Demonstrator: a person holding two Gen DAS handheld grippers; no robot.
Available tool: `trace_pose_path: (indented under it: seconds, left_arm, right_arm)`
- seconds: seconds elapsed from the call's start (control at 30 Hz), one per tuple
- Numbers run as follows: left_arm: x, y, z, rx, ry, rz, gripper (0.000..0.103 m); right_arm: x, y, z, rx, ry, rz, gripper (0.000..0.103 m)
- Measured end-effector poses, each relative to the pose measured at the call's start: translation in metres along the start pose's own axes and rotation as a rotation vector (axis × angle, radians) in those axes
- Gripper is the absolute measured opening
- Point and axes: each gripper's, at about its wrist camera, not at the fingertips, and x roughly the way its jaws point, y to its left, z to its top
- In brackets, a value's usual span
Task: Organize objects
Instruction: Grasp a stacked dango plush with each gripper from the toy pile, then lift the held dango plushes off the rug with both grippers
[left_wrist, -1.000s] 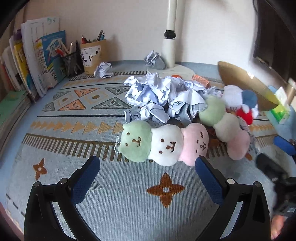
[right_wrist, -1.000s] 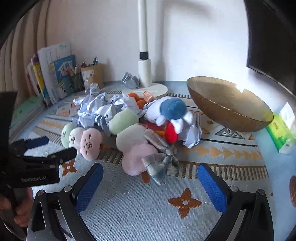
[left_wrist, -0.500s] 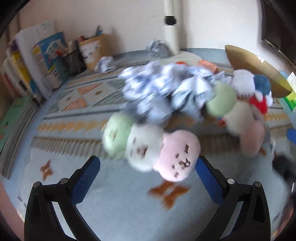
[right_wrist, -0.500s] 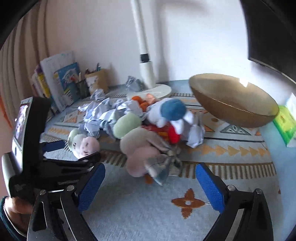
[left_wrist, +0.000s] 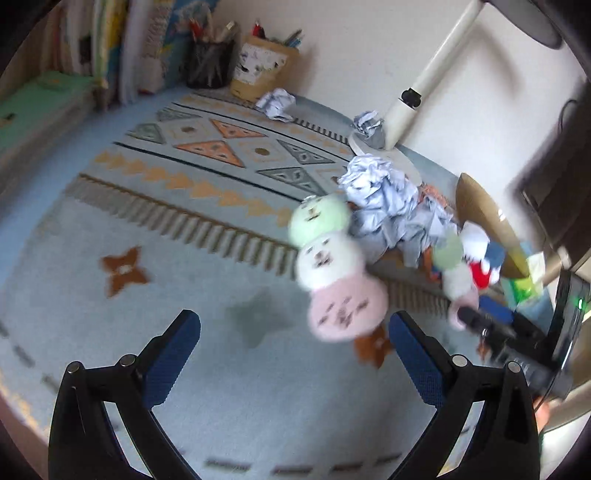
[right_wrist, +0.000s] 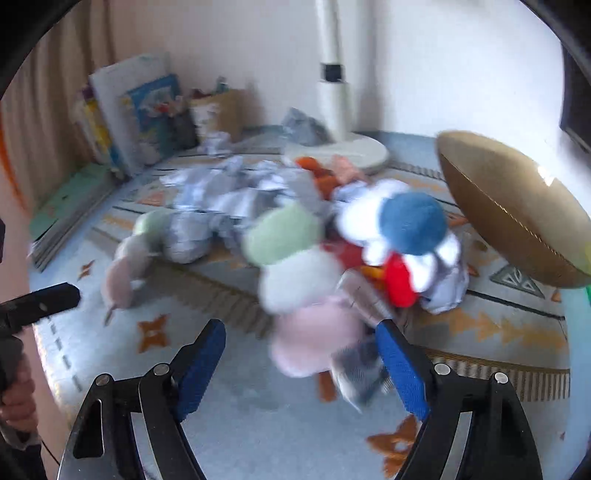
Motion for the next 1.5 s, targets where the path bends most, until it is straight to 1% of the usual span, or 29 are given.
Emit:
trace_pose_path:
  seconds: [0.1, 0.2, 0.23, 0.3, 0.33, 0.37, 0.4, 0.47, 0.53, 0.57, 0.67, 0.7, 0.73, 0.8, 0.9, 0.93, 0.97, 1.0, 1.03, 1.07, 1.1, 1.13, 1.2, 1.23, 1.27, 1.33, 1.37, 1.43, 1.5]
  left_arm:
    - [0.032, -0.017, 0.009, 0.005, 0.036, 0.033, 0.102]
    - [0.045, -0.035, 0.014, 0.063, 0.014, 0.096, 0.101]
    - [0.047, -0.040, 0.014, 0.079, 0.002, 0.112, 0.097]
    - [0.051, -0.049, 0.012, 0.126, -0.006, 0.146, 0.084]
    - [0.052, -0.052, 0.012, 0.148, -0.017, 0.170, 0.066]
    - [0.052, -0.056, 0.010, 0.175, -0.025, 0.180, 0.050]
    - [0.050, -0.056, 0.009, 0.185, -0.031, 0.177, 0.043]
    - [0.043, -0.053, 0.007, 0.190, -0.042, 0.136, 0.038]
    - [0.030, -0.050, 0.002, 0.210, -0.080, 0.116, 0.036]
    - [0.022, -0.051, -0.001, 0.227, -0.103, 0.114, 0.035]
    - [0.004, -0.052, -0.007, 0.269, -0.136, 0.079, 0.035]
    - [0.003, -0.052, -0.007, 0.274, -0.131, 0.074, 0.035]
    - [0.002, -0.051, -0.007, 0.279, -0.122, 0.072, 0.035]
    - [0.002, -0.049, -0.014, 0.299, -0.083, 0.063, 0.035]
    - [0.005, -0.047, -0.026, 0.322, -0.040, 0.064, 0.035]
    - [0.006, -0.048, -0.029, 0.326, -0.038, 0.071, 0.035]
    - [0.007, -0.050, -0.032, 0.336, -0.034, 0.081, 0.037]
    - [0.009, -0.051, -0.034, 0.344, -0.024, 0.082, 0.040]
    - [0.010, -0.052, -0.035, 0.351, -0.010, 0.075, 0.048]
    - [0.010, -0.053, -0.037, 0.354, 0.000, 0.049, 0.050]
    - [0.008, -0.053, -0.039, 0.353, -0.003, 0.035, 0.051]
    - [0.006, -0.053, -0.040, 0.352, -0.010, 0.023, 0.054]
    - [-0.001, -0.050, -0.040, 0.340, -0.027, -0.014, 0.069]
    - [-0.004, -0.048, -0.040, 0.328, -0.035, -0.031, 0.082]
    - [-0.008, -0.044, -0.040, 0.309, -0.050, -0.057, 0.090]
    - [-0.012, -0.041, -0.038, 0.279, -0.063, -0.098, 0.095]
    - [-0.013, -0.038, -0.037, 0.259, -0.065, -0.126, 0.096]
    - [-0.011, -0.038, -0.035, 0.241, -0.059, -0.132, 0.096]
    - [-0.005, -0.044, -0.035, 0.242, -0.043, -0.115, 0.096]
  right_arm:
    - [-0.003, -0.005, 0.000, -0.001, -0.018, 0.008, 0.083]
    - [-0.005, 0.004, 0.003, -0.031, -0.023, 0.031, 0.083]
    - [-0.003, 0.009, 0.003, -0.052, -0.019, 0.015, 0.083]
    - [0.006, 0.019, 0.006, -0.098, 0.000, -0.041, 0.083]
    - [0.011, 0.022, 0.008, -0.110, 0.009, -0.056, 0.082]
    - [0.016, 0.024, 0.009, -0.123, 0.018, -0.065, 0.076]
    - [0.019, 0.025, 0.009, -0.129, 0.022, -0.088, 0.065]
    - [0.018, 0.025, 0.006, -0.137, 0.015, -0.145, 0.049]
    - [0.005, 0.022, 0.003, -0.108, -0.026, -0.114, 0.048]
    - [-0.007, 0.017, 0.005, -0.072, -0.054, -0.063, 0.048]
    - [-0.035, 0.003, 0.007, 0.046, -0.093, 0.107, 0.048]
    - [-0.044, -0.001, 0.007, 0.082, -0.093, 0.151, 0.048]
    - [-0.047, -0.001, 0.007, 0.100, -0.085, 0.171, 0.048]
    - [-0.048, 0.005, 0.002, 0.109, -0.017, 0.173, 0.048]
    - [-0.033, 0.016, -0.011, 0.137, 0.104, 0.136, 0.049]
    - [-0.031, 0.019, -0.015, 0.136, 0.104, 0.112, 0.049]
    - [-0.031, 0.026, -0.019, 0.106, 0.081, 0.043, 0.049]
    - [-0.032, 0.031, -0.020, 0.083, 0.072, 0.009, 0.050]
    - [-0.031, 0.034, -0.019, 0.065, 0.068, -0.009, 0.051]
    - [-0.030, 0.035, -0.019, 0.055, 0.070, 0.000, 0.055]
    - [-0.030, 0.034, -0.020, 0.052, 0.071, 0.031, 0.062]
    - [-0.032, 0.032, -0.021, 0.048, 0.071, 0.060, 0.066]
    - [-0.041, 0.021, -0.026, 0.044, 0.053, 0.116, 0.068]
    - [-0.047, 0.014, -0.031, 0.048, 0.044, 0.131, 0.068]
    - [-0.054, 0.004, -0.036, 0.066, 0.036, 0.143, 0.068]
    - [-0.062, -0.009, -0.042, 0.095, 0.025, 0.165, 0.068]
    - [-0.064, -0.017, -0.045, 0.115, 0.025, 0.201, 0.069]
    - [-0.066, -0.021, -0.048, 0.133, 0.031, 0.238, 0.069]
    - [-0.067, -0.015, -0.052, 0.108, 0.025, 0.242, 0.069]
